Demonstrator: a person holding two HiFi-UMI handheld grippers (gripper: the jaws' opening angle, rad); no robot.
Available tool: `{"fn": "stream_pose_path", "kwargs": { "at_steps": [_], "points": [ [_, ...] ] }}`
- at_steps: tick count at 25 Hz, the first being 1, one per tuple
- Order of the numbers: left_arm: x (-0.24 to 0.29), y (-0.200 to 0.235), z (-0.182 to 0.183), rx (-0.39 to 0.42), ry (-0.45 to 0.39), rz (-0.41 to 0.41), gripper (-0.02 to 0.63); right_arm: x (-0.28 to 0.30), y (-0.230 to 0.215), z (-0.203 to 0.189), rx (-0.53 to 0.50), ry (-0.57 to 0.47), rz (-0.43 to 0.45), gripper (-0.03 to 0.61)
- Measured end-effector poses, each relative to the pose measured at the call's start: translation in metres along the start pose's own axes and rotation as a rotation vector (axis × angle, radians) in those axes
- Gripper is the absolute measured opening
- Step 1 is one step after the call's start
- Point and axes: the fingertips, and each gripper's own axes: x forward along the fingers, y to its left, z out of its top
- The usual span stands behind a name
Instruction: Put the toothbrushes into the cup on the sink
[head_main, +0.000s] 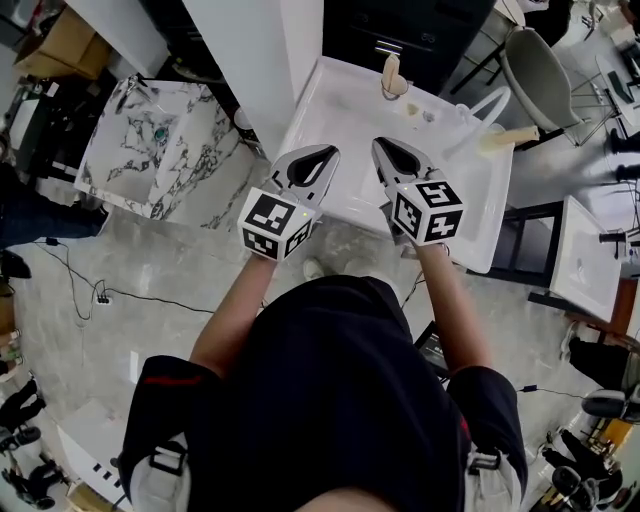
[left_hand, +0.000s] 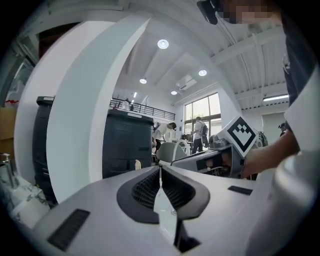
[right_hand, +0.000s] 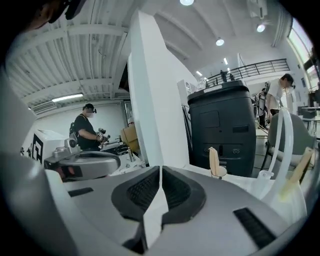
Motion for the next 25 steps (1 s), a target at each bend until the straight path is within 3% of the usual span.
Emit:
{"fn": "stream_pose_path", "kwargs": {
  "at_steps": [12,25],
  "points": [
    [0.021,-0.019,-0.002,-0.029,0.014,0.013,0.023,-0.019,-0.015,-0.003,0.007,0.021,0.045,0.040],
    [0.041,-0.054,0.007,-0.010,0.018,0.044,0.023,-0.049,-0.040,-0.009,0.003,0.033,0.088,0.040]
  ]
}}
